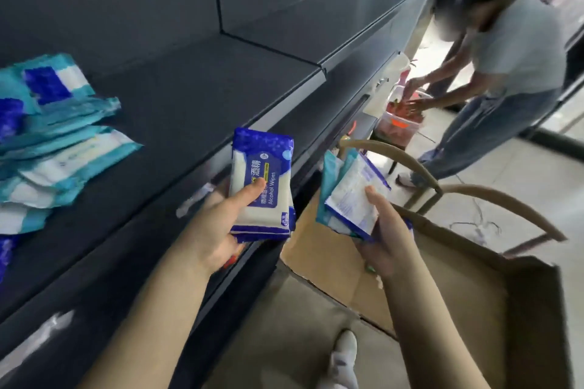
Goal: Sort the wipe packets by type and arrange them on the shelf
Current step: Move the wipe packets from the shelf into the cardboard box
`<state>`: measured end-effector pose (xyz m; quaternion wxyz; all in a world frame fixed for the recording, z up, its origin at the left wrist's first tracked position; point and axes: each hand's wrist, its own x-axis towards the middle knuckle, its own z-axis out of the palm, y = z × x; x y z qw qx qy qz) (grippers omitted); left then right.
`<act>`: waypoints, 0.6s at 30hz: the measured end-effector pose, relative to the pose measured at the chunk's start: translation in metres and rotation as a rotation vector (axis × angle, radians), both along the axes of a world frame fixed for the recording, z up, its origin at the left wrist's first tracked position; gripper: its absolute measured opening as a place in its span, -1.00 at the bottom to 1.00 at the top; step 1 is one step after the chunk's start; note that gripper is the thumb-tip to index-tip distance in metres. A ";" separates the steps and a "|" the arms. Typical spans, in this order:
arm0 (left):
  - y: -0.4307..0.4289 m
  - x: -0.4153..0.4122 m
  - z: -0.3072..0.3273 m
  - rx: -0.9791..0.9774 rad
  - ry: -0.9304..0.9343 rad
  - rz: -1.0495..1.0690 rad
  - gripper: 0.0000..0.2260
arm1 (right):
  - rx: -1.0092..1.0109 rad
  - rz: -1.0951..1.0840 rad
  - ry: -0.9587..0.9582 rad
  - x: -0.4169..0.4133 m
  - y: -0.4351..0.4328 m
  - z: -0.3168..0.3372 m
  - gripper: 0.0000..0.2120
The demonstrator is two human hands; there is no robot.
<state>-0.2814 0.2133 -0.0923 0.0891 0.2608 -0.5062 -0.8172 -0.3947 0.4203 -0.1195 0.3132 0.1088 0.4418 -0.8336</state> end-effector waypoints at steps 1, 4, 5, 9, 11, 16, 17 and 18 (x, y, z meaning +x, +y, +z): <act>0.014 -0.019 -0.011 0.004 -0.035 -0.028 -0.54 | 0.027 -0.031 0.002 -0.012 0.016 -0.014 -0.61; 0.056 -0.076 -0.049 0.040 -0.152 -0.096 -0.51 | 0.137 -0.133 0.010 -0.053 0.058 -0.063 -0.69; 0.070 -0.094 -0.064 0.049 -0.200 -0.107 -0.51 | 0.178 -0.170 -0.014 -0.068 0.071 -0.081 -0.67; 0.121 -0.166 -0.131 0.032 -0.351 -0.137 -0.68 | 0.310 -0.245 -0.126 -0.128 0.129 -0.156 -0.66; 0.142 -0.201 -0.173 0.034 -0.428 -0.136 -0.72 | 0.416 -0.261 -0.163 -0.161 0.160 -0.202 -0.66; 0.195 -0.283 -0.292 0.092 -0.659 -0.132 -0.72 | 0.618 -0.288 -0.285 -0.242 0.215 -0.317 -0.59; 0.206 -0.297 -0.315 0.100 -0.683 -0.134 -0.74 | 0.636 -0.287 -0.277 -0.258 0.221 -0.337 -0.62; 0.216 -0.310 -0.336 0.108 -0.700 -0.133 -0.77 | 0.646 -0.283 -0.258 -0.273 0.226 -0.355 -0.65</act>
